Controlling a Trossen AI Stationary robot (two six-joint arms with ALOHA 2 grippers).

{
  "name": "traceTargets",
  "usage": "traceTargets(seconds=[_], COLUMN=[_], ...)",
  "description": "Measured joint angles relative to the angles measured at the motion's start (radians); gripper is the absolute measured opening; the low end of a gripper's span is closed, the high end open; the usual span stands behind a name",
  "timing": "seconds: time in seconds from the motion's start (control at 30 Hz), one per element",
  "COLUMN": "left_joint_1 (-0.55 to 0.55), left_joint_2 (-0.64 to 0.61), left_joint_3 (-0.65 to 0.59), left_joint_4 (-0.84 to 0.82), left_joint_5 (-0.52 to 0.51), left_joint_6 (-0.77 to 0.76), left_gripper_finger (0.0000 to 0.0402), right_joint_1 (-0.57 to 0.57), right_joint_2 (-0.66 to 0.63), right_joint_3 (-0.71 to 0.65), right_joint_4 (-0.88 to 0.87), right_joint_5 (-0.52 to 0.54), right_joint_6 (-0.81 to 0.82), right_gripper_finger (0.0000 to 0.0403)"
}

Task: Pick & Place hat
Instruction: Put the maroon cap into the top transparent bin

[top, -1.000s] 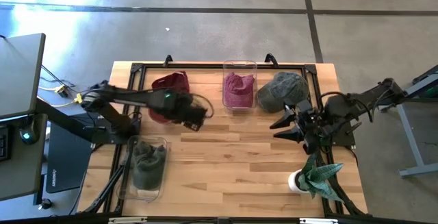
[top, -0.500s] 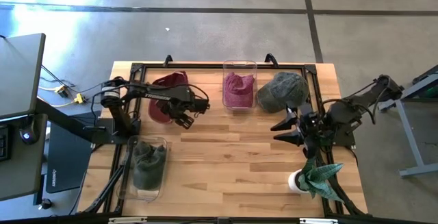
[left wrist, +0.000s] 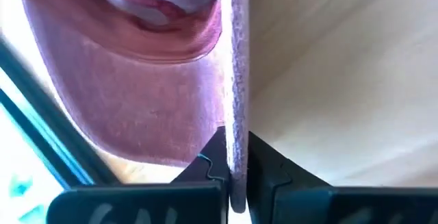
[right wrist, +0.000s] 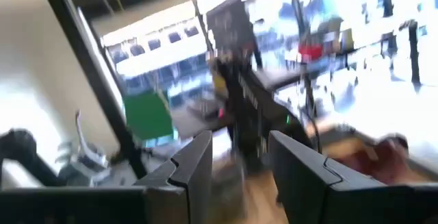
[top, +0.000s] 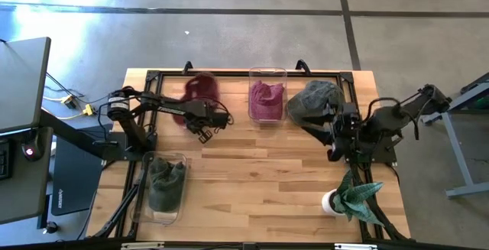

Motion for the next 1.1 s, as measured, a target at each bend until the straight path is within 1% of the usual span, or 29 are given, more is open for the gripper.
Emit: traceTargets(seconds=[0.07, 0.13, 0.23, 0.3, 0.37, 0.4, 0.47, 0.53, 0.63, 0.67, 0.7, 0.8, 0.9, 0.93, 1.0, 1.1], left_joint_1=[-0.003, -0.014, -0.037, -0.049, -0.047, -0.047, -0.047, -0.047, -0.047, -0.047, -0.047, -0.062, -0.080, -0.089, -0.110, -0.122], left_joint_2=[-0.033, -0.087, -0.205, -0.292, -0.387, -0.430, -0.512, -0.599, -0.696, -0.730, -0.748, -0.765, -0.758, -0.742, -0.714, -0.664], left_joint_3=[0.032, 0.080, 0.160, 0.225, 0.274, 0.299, 0.335, 0.338, 0.328, 0.315, 0.304, 0.282, 0.260, 0.260, 0.260, 0.258], left_joint_4=[-0.023, -0.082, -0.156, -0.176, -0.170, -0.168, -0.103, -0.050, 0.135, 0.175, 0.209, 0.434, 0.505, 0.553, 0.577, 0.614], left_joint_5=[0.012, 0.048, 0.066, 0.114, 0.195, 0.244, 0.328, 0.387, 0.482, 0.503, 0.513, 0.574, 0.620, 0.633, 0.638, 0.637], left_joint_6=[0.059, 0.120, 0.188, 0.236, 0.280, 0.299, 0.328, 0.336, 0.323, 0.316, 0.310, 0.316, 0.369, 0.386, 0.396, 0.403], left_gripper_finger=[0.0015, 0.0007, 0.0006, 0.0005, 0.0003, 0.0003, 0.0004, 0.0004, 0.0004, 0.0004, 0.0004, 0.0004, 0.0004, 0.0004, 0.0004, 0.0004], right_joint_1=[-0.025, -0.051, -0.085, -0.103, -0.122, -0.132, -0.160, -0.196, -0.262, -0.288, -0.313, -0.387, -0.459, -0.482, -0.523, -0.582], right_joint_2=[0.021, 0.047, 0.089, 0.124, 0.166, 0.186, 0.222, 0.257, 0.295, 0.307, 0.319, 0.360, 0.406, 0.423, 0.459, 0.522], right_joint_3=[0.000, 0.000, 0.002, 0.023, 0.062, 0.088, 0.149, 0.233, 0.384, 0.441, 0.499, 0.661, 0.797, 0.839, 0.920, 1.037], right_joint_4=[0.075, 0.134, 0.183, 0.173, 0.154, 0.131, 0.057, -0.054, -0.270, -0.338, -0.408, -0.586, -0.692, -0.716, -0.761, -0.868], right_joint_5=[0.000, 0.001, 0.004, 0.014, 0.013, 0.012, -0.004, -0.031, -0.103, -0.128, -0.152, -0.218, -0.230, -0.230, -0.235, -0.312], right_joint_6=[-0.033, -0.045, -0.021, 0.013, 0.016, 0.010, 0.004, 0.010, 0.010, 0.014, 0.024, 0.035, 0.073, 0.085, 0.080, 0.063], right_gripper_finger=[0.0139, 0.0139, 0.0139, 0.0139, 0.0139, 0.0139, 0.0139, 0.0139, 0.0145, 0.0149, 0.0155, 0.0173, 0.0186, 0.0187, 0.0185, 0.0170])
